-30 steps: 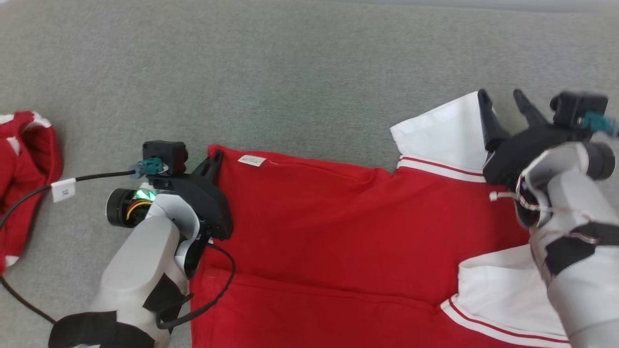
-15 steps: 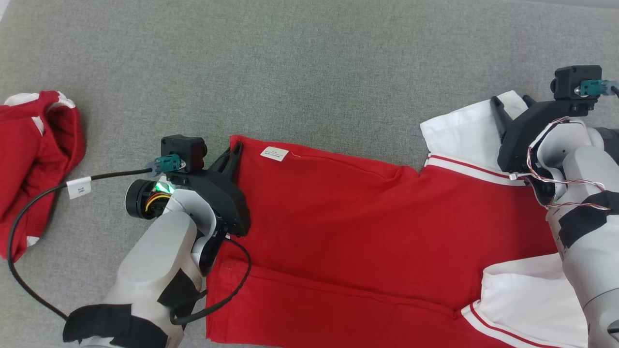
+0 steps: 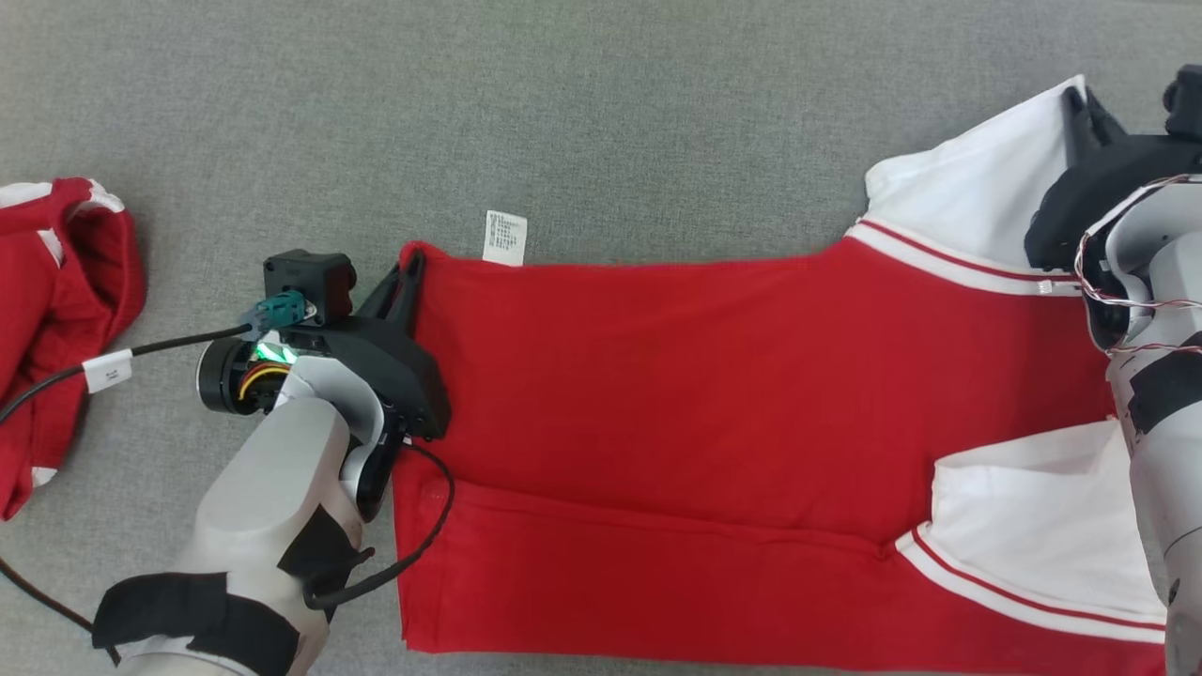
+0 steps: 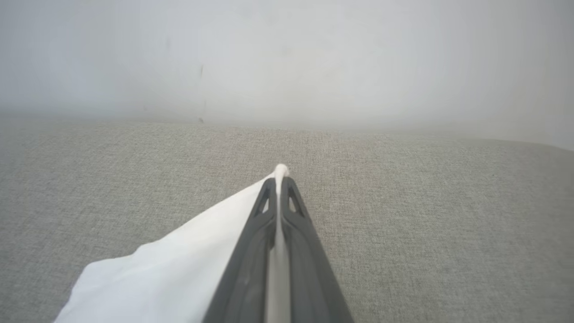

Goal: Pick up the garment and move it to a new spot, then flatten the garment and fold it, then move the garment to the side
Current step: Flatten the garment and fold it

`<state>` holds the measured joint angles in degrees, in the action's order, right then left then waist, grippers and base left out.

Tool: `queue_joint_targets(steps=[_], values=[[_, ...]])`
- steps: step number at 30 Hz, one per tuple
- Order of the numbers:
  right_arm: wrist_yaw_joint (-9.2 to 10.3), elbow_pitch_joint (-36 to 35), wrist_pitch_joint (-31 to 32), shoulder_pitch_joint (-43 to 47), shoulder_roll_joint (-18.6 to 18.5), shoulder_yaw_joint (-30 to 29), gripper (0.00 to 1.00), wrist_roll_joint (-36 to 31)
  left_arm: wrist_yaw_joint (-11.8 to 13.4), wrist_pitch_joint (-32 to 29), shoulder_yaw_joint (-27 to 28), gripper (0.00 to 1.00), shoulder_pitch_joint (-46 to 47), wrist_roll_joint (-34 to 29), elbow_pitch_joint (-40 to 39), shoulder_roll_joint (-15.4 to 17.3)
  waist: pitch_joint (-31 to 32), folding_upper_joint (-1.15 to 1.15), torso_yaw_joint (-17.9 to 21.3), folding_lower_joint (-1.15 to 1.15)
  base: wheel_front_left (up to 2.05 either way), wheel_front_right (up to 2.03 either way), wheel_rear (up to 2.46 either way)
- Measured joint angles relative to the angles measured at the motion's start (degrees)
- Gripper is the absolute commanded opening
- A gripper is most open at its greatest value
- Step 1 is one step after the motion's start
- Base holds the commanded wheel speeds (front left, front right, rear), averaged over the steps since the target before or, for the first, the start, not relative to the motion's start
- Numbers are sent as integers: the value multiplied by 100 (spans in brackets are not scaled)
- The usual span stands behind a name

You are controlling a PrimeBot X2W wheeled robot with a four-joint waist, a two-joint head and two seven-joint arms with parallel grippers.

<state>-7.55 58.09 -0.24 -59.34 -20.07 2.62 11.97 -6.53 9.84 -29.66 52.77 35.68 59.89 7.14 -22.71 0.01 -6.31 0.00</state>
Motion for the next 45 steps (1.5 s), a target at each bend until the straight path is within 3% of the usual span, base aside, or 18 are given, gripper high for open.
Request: queue_joint_targets(steps=[9,18,24,30,45], values=[[0,430,-720,-9,234,-322,0,-331,45,431,25,0,-88,-37,230,40,312,0,95,0,0,0,0],[0,374,-1260,700,410,-221,0,38,78,513,158,0,-705,-147,-131,105,798,-1,275,-1,0,0,0],[0,25,-1396,1488,478,-148,0,543,244,521,425,0,-1428,-335,-700,172,1144,-1,403,-1,0,0,0],[0,-411,-1443,2277,568,-103,0,1001,258,521,699,0,-2095,-480,-1222,170,1435,-1,524,-1,0,0,0],[0,-1314,-1475,3852,990,-457,0,1461,299,521,1603,0,-3431,-769,-1889,88,1903,-1,797,-2,0,0,0]])
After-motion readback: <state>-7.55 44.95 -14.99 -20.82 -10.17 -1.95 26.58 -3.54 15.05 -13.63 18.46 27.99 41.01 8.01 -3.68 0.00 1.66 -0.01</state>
